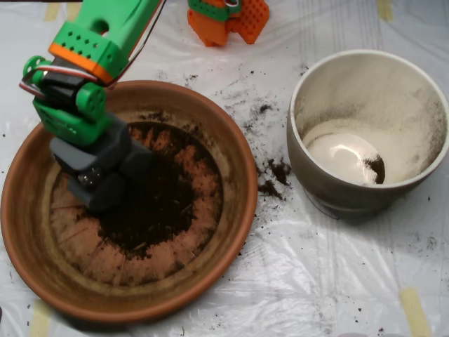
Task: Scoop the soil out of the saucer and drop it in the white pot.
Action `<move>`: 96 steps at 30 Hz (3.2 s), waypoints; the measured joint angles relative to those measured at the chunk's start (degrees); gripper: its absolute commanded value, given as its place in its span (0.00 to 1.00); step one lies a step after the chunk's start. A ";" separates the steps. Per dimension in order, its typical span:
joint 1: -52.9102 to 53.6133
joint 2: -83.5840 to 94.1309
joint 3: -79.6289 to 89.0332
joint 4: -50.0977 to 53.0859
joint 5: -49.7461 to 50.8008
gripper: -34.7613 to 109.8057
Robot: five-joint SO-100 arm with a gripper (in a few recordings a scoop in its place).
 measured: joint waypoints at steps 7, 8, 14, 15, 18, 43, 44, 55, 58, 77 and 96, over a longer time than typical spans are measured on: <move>-0.18 -9.93 -17.67 11.51 -2.81 0.24; -0.18 -9.93 -18.02 12.13 -2.81 0.24; -0.53 -7.03 -12.74 8.70 -5.89 0.24; -0.88 -4.57 -8.79 6.06 -5.89 0.24; -2.37 3.34 3.52 0.44 -5.71 0.24; -7.91 38.76 25.22 -2.99 -8.00 0.24; -8.53 39.99 25.22 -2.99 -8.00 0.24; -16.79 53.79 27.51 -0.26 -9.49 0.24; -21.09 54.32 26.89 1.49 -9.93 0.24; -47.02 51.33 9.49 9.84 -14.77 0.24; -59.94 50.98 12.22 9.14 -16.44 0.43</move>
